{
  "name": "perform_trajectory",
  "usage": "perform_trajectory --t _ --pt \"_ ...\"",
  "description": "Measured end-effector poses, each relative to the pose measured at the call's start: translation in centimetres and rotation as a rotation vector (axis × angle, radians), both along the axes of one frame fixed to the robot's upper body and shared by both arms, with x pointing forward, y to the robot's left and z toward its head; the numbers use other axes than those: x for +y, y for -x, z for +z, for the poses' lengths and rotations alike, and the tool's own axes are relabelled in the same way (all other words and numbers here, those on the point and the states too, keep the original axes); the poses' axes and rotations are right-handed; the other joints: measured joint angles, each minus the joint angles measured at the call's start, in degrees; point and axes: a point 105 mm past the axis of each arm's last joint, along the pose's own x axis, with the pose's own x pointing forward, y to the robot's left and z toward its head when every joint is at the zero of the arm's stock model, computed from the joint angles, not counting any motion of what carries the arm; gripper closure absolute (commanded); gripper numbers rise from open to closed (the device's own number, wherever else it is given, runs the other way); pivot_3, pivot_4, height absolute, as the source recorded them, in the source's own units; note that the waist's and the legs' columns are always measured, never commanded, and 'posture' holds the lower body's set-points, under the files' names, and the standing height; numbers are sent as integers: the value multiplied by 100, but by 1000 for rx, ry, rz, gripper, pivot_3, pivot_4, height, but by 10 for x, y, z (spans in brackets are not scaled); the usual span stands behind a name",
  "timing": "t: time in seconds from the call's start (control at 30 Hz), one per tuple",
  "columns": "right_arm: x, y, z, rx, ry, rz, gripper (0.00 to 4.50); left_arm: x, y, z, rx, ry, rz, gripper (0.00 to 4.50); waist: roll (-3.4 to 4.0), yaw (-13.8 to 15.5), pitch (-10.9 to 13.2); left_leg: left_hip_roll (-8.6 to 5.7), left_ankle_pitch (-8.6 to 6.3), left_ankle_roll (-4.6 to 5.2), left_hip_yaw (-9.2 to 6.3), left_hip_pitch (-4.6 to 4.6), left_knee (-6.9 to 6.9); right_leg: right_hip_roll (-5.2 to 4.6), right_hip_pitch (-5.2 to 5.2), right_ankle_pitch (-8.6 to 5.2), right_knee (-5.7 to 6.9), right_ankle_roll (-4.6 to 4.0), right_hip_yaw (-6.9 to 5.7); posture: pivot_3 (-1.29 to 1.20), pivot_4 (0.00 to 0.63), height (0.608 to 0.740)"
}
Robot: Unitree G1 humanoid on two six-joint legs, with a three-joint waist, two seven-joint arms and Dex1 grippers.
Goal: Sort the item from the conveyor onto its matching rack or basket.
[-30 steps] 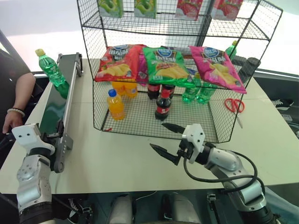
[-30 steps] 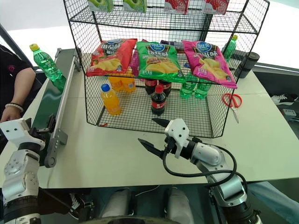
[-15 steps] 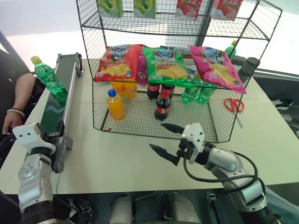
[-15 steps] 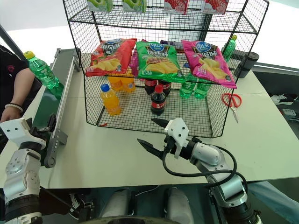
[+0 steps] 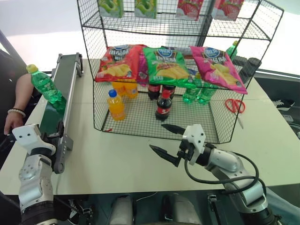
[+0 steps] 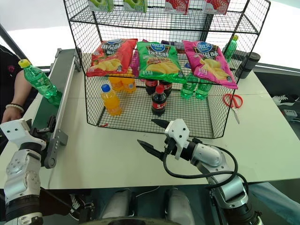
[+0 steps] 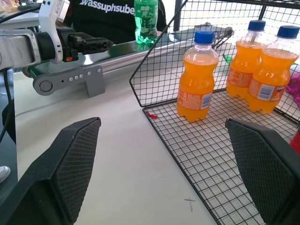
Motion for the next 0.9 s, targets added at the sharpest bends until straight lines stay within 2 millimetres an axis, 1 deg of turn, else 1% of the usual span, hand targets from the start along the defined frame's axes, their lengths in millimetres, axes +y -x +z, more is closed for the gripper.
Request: perform_trajectory --t 0.6,0.9 --pt "1 2 -1 4 -2 10 69 8 2 -3 9 -16 45 0 1 0 1 0 0 0 -1 -1 -1 -1 -1 0 -1 0 -1 0 150 735" --pt "1 3 -2 6 0 19 69 10 3 0 8 -31 53 0 1 1 1 0 0 0 -1 -2 -1 -2 -2 0 -2 0 -1 0 150 735"
